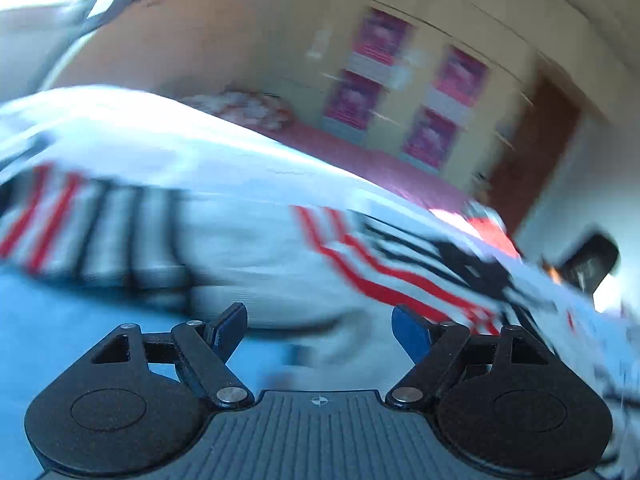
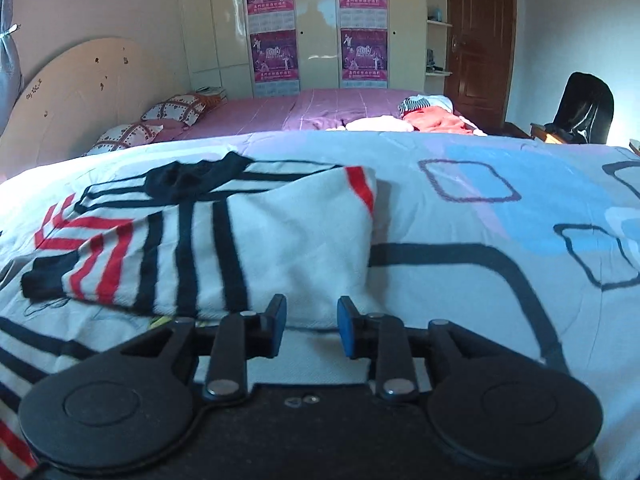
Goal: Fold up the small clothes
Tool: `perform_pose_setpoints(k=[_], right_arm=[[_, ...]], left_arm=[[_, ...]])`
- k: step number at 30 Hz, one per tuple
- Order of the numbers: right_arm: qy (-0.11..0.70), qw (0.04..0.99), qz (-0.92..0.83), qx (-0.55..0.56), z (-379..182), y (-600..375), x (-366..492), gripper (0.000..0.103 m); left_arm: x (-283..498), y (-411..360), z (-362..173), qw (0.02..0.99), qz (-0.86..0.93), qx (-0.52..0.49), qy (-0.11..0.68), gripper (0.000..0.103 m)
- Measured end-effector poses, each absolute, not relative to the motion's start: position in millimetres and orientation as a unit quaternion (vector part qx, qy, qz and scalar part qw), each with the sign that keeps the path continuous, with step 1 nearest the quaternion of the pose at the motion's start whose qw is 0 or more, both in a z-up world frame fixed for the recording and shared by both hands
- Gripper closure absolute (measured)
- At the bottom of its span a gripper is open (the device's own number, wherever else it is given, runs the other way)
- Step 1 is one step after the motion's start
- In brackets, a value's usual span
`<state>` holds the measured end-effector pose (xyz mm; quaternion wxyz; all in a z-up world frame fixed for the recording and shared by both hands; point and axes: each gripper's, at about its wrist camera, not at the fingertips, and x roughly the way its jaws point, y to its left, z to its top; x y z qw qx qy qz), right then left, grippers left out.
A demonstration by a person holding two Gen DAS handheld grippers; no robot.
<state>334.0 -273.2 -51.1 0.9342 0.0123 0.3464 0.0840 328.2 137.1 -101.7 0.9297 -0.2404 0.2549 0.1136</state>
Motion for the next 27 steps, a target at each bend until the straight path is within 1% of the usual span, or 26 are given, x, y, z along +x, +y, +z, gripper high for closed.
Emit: perform_pose_setpoints(k=[1,2,3,5,8,9,11,16,17,18,19,21,22,25,27], right_arm=[[0.348,0.934,0.085,0.012,-49,-265,329,0.075],[0.349,0.933,0.086,0.013,-48,-259,325,0.075],[0.349,0.933,0.087,0.014,-47,-253,322,0.075],[0.348,0.934,0.086,0.017,-44,-239,318,0.075],[0.344,0.935,0.085,0.029,-38,-218,317,0.075],[0.342,0.935,0.083,0.034,-36,-210,316,0.075],[0.342,0.935,0.078,0.051,-32,-198,318,0.075],[0.342,0.933,0.058,0.1,-27,-183,321,0.075],[0.342,0.932,0.051,0.109,-27,-181,321,0.075],[0.344,0.931,0.047,0.116,-28,-181,321,0.075],[0.347,0.929,0.042,0.122,-28,-181,322,0.075],[0.35,0.927,0.034,0.132,-29,-182,323,0.075],[0.349,0.927,0.032,0.134,-28,-184,322,0.074],[0.345,0.929,0.025,0.133,-27,-186,319,0.074],[0.343,0.929,0.022,0.136,-27,-190,317,0.073]], left_arm=[[311,166,-106,0.919,0.144,-0.277,0.243,0.024],[294,193,-112,0.906,0.17,-0.311,0.23,0.028],[281,215,-116,0.894,0.19,-0.34,0.221,0.034],[254,263,-127,0.865,0.24,-0.391,0.203,0.039],[232,307,-141,0.84,0.271,-0.437,0.174,0.039],[230,320,-145,0.835,0.273,-0.448,0.168,0.042],[235,338,-153,0.831,0.265,-0.463,0.16,0.042],[268,360,-158,0.836,0.269,-0.451,0.16,0.043],[274,365,-158,0.839,0.272,-0.443,0.164,0.053],[280,368,-159,0.838,0.28,-0.434,0.175,0.081],[284,372,-161,0.835,0.287,-0.43,0.188,0.094],[283,379,-160,0.832,0.273,-0.449,0.178,0.094],[284,376,-152,0.842,0.265,-0.438,0.17,0.094],[299,347,-113,0.886,0.208,-0.388,0.145,0.094],[322,313,-83,0.912,0.151,-0.357,0.133,0.093]])
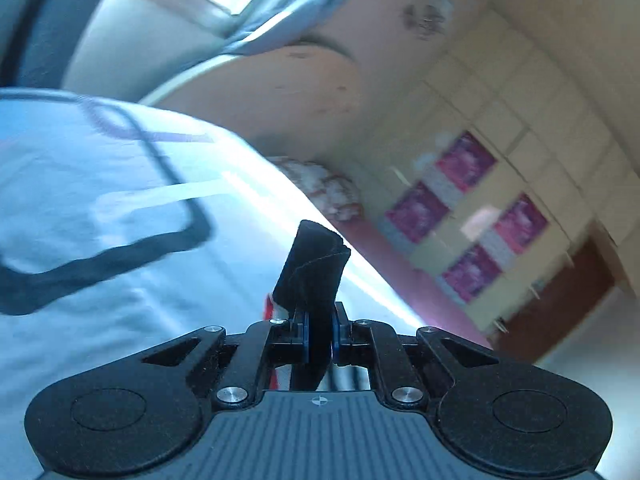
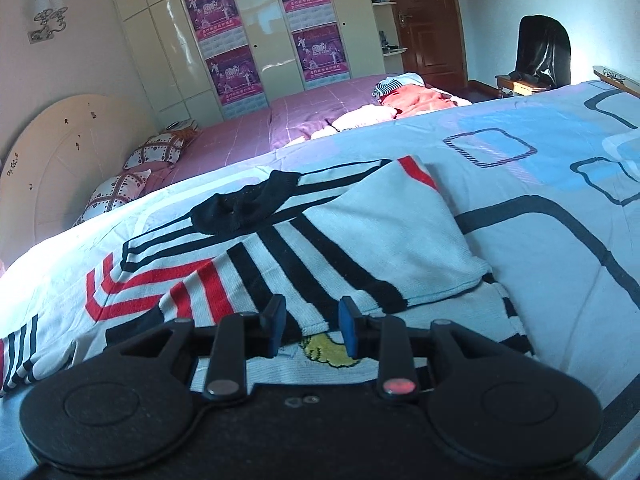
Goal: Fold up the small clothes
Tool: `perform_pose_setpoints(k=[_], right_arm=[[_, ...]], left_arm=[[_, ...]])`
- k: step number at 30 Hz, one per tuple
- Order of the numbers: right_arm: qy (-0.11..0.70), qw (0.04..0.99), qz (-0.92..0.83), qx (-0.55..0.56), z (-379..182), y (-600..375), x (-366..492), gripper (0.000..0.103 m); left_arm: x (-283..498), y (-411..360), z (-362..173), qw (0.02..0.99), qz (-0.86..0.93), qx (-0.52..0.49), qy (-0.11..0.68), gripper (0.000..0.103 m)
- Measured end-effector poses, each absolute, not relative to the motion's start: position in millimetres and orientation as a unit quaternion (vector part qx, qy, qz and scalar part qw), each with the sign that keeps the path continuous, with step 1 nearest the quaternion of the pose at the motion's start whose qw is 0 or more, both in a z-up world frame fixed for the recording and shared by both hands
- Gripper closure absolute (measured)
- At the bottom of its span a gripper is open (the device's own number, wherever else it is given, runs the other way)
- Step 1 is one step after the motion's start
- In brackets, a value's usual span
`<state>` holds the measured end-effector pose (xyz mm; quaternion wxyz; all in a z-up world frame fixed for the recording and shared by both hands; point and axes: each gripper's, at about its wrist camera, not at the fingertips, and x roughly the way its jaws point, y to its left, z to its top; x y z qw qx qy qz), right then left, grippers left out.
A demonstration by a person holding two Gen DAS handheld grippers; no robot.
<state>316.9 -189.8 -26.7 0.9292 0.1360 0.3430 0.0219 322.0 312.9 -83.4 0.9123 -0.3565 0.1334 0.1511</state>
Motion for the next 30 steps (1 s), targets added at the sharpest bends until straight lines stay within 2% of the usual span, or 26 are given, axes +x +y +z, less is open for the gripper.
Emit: perform_pose_setpoints(k=[5,13,14,16,17,18,22,24,26,30], right_arm=[[0.339,0.929,0.014,0.147,-26,-204,312,0.073],[0.325,0.921,-0.016,0.212,-22,-252,307,0.07],[0.329,0.919,-0.015,0.218,-23,-255,309,0.065],[0.337,0.91,-0.003,0.24,-28,-261,313,0.052],[0.338,0.907,0.004,0.25,-30,-262,313,0.043],[0.337,0.905,0.014,0.258,-31,-262,314,0.04],[0.345,0.884,0.092,0.302,-39,-242,322,0.049],[0.35,0.876,0.127,0.306,-42,-222,327,0.055],[0.361,0.868,0.155,0.304,-45,-196,336,0.058],[0.401,0.832,0.166,0.345,-60,-163,360,0.055]], left_arm=[[394,194,-47,0.95,0.018,-0.264,0.167,0.093],[457,9,-88,0.938,-0.083,-0.166,0.294,0.093],[462,-7,-97,0.932,-0.097,-0.153,0.315,0.093],[461,-33,-105,0.927,-0.097,-0.115,0.343,0.081],[451,-36,-100,0.933,-0.101,-0.105,0.329,0.065],[443,-35,-92,0.936,-0.108,-0.109,0.318,0.047],[388,3,-64,0.95,-0.099,-0.12,0.269,0.045],[365,37,-63,0.959,-0.054,-0.104,0.256,0.045],[350,75,-71,0.961,0.003,-0.098,0.26,0.045],[343,123,-94,0.949,0.061,-0.112,0.29,0.045]])
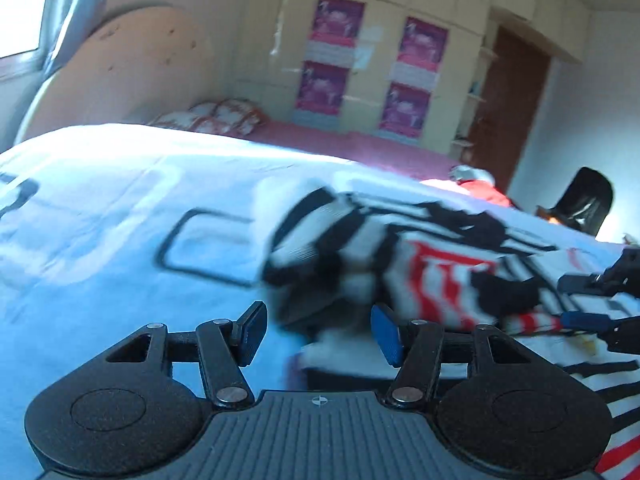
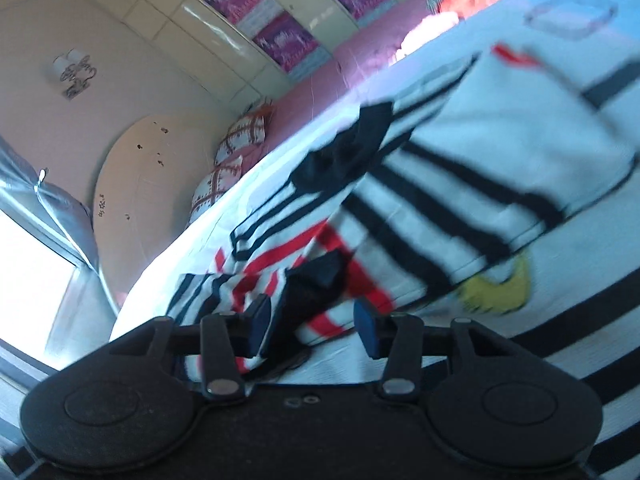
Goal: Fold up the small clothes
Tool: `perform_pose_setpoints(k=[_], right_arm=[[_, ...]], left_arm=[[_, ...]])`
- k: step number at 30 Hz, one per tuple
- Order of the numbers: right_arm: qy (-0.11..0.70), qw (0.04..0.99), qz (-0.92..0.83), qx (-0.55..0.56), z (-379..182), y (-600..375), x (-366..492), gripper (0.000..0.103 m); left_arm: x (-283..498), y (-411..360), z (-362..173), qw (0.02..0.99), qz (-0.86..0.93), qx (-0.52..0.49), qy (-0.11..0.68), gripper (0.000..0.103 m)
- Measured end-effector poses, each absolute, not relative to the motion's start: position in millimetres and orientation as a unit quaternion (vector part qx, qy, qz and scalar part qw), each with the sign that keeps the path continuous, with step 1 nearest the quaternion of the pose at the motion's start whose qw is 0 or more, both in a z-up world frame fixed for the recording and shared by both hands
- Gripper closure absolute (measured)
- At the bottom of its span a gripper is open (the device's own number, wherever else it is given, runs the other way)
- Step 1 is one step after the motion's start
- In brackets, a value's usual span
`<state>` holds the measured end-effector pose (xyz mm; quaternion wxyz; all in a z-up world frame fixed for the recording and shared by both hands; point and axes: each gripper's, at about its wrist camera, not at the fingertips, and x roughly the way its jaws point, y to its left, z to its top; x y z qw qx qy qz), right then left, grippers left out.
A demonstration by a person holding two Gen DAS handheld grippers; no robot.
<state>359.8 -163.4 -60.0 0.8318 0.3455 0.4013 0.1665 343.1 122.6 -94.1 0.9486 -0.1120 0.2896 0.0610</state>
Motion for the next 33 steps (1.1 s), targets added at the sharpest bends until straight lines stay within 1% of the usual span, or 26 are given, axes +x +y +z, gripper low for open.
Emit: perform_pose_setpoints(k=[3,8,10,11,12,15,17,18,19,20,22,24,26,28,29,33], right_arm=[[0.417,0.8,0.173,0.396,-69,-151,372,0.054],[0.444,0.777,0.146,0.421,-75,-138,392,0.055],[0.47,0.784,0.107,0.393,-79,-131,402,0.065],[0.472,0.793,0.096,0.373,-77,-127,405,0.083],[0.468,0.808,0.089,0.347,-73,-123,407,0.091],[0.428,0.851,0.111,0.283,-54,-116,403,0.092],[0.373,0.886,0.133,0.24,-27,-115,394,0.092],[0.342,0.902,0.141,0.223,-13,-117,389,0.092],[0.309,0.917,0.145,0.206,0,-123,382,0.092],[0.287,0.928,0.139,0.193,8,-130,377,0.092],[0.26,0.943,0.103,0.182,14,-154,372,0.092],[0.28,0.942,0.068,0.175,2,-174,376,0.092],[0.312,0.928,0.056,0.196,-15,-192,381,0.092],[0.316,0.924,0.058,0.207,-25,-198,377,0.092],[0.317,0.924,0.054,0.206,-29,-199,375,0.092],[0.335,0.917,0.041,0.212,-45,-205,378,0.092]], left_arm=[[348,139,-110,0.942,0.063,-0.127,0.305,0.045],[367,138,-125,0.943,0.056,-0.123,0.303,0.045],[374,135,-126,0.944,0.052,-0.12,0.302,0.045],[378,133,-126,0.944,0.049,-0.119,0.303,0.045],[380,133,-127,0.944,0.045,-0.118,0.305,0.045],[389,129,-128,0.945,0.043,-0.108,0.307,0.045],[393,129,-129,0.945,0.047,-0.108,0.306,0.046],[394,129,-130,0.945,0.047,-0.108,0.306,0.046],[394,129,-131,0.945,0.05,-0.106,0.306,0.049],[394,128,-131,0.945,0.052,-0.105,0.305,0.052],[394,128,-131,0.945,0.052,-0.107,0.305,0.053],[392,128,-131,0.945,0.053,-0.108,0.303,0.054],[391,128,-131,0.945,0.053,-0.108,0.303,0.054],[390,129,-131,0.945,0.055,-0.113,0.303,0.057],[390,131,-131,0.944,0.059,-0.116,0.304,0.06],[391,128,-128,0.943,0.058,-0.105,0.31,0.06]])
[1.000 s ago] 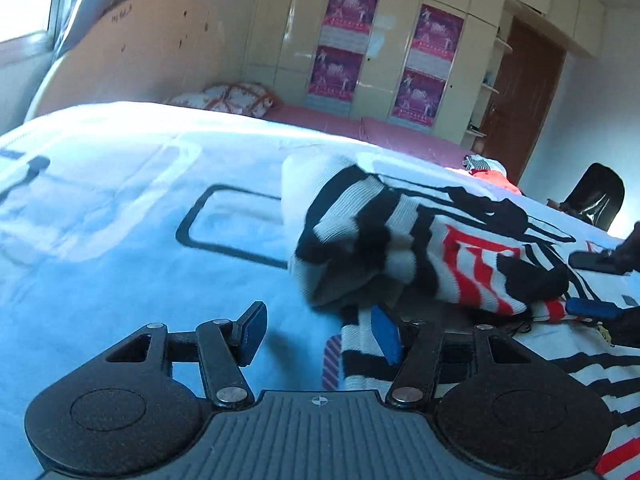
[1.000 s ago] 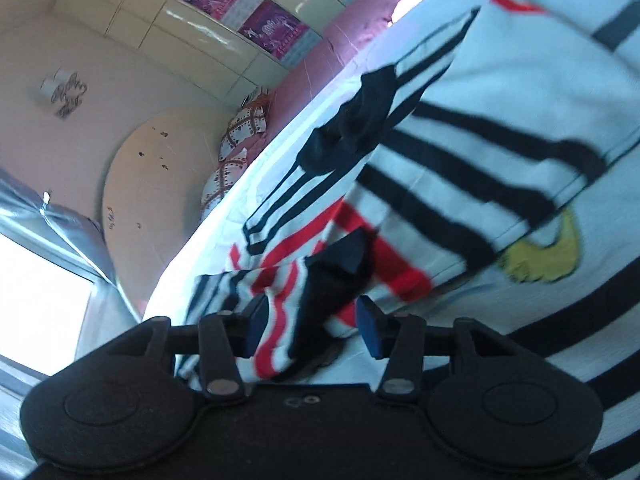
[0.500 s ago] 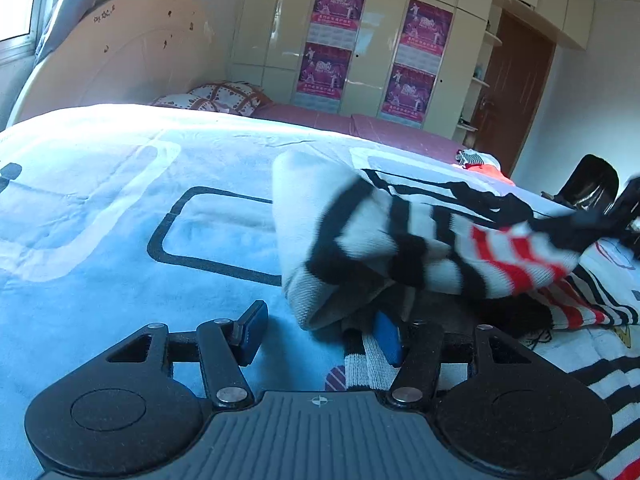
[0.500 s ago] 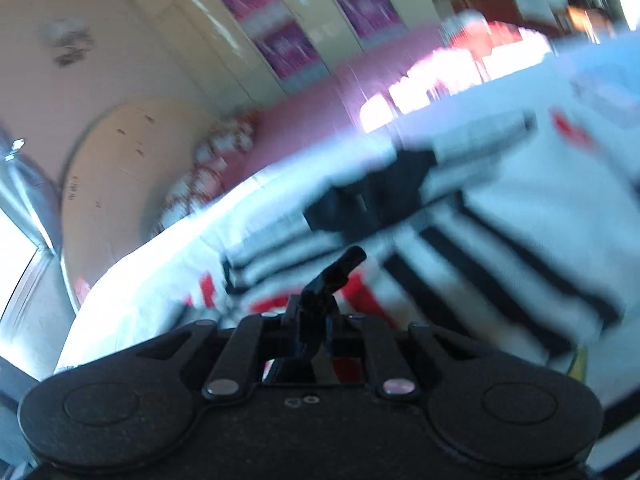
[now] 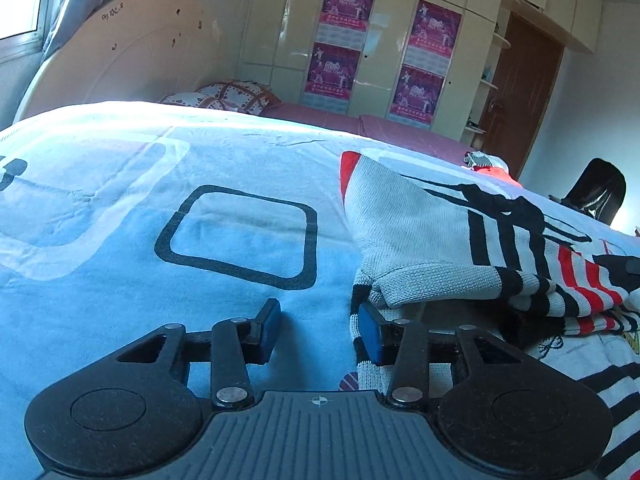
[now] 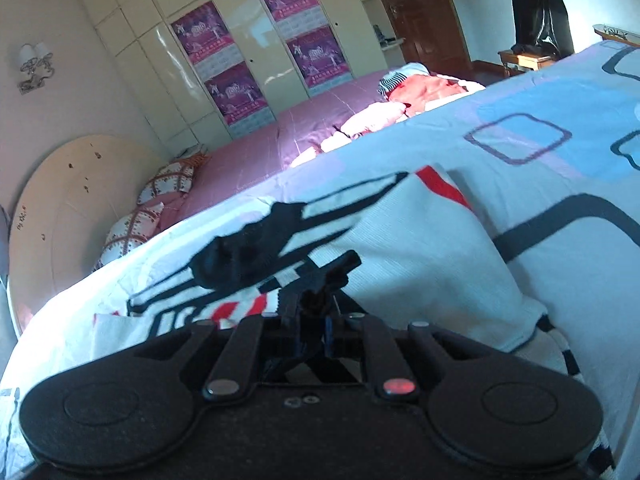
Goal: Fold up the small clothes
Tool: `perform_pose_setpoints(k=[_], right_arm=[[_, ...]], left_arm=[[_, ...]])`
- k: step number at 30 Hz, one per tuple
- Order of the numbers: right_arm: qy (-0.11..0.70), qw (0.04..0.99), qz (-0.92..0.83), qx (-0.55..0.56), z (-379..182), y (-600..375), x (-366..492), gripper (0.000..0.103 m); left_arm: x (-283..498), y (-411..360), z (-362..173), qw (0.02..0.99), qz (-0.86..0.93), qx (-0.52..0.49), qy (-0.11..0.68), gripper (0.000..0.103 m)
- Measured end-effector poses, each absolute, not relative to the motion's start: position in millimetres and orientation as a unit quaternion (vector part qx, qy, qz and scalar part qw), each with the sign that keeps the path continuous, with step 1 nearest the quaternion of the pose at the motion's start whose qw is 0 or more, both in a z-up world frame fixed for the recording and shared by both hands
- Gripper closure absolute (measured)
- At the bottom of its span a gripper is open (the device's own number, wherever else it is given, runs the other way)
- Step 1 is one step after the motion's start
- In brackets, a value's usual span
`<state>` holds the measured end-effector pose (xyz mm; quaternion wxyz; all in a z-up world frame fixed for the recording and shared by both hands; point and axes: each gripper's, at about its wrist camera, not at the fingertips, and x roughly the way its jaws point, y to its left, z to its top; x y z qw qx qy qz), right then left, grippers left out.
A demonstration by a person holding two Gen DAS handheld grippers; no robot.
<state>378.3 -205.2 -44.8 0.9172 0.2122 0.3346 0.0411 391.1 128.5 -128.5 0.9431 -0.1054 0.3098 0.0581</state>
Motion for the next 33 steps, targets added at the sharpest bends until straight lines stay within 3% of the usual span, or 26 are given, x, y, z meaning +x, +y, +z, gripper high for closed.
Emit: perform_pose_setpoints(k=[4,6,14,16,18,25,33], right_arm=[[0.337,0.915,0.057,0.215,-47,-205,377,0.09],[0.34,0.914,0.064,0.213,-46,-204,379,0.082],[0.374,0.894,0.052,0.241,-58,-209,385,0.07],[0.392,0.884,0.043,0.251,-67,-211,389,0.074],[0.392,0.886,0.042,0.244,-70,-210,391,0.092],[0.289,0.935,0.072,0.195,-27,-208,363,0.093],[0.359,0.913,0.052,0.189,-76,-217,377,0.093]], left_arm=[[389,127,-121,0.948,0.028,-0.1,0.302,0.06],[389,121,-120,0.95,0.013,-0.085,0.299,0.06],[414,115,-126,0.947,0.02,-0.082,0.31,0.06],[413,118,-128,0.946,0.016,-0.094,0.309,0.06],[412,117,-128,0.946,0.016,-0.093,0.309,0.06],[411,122,-130,0.945,0.021,-0.11,0.308,0.06],[413,122,-129,0.943,0.017,-0.106,0.315,0.06]])
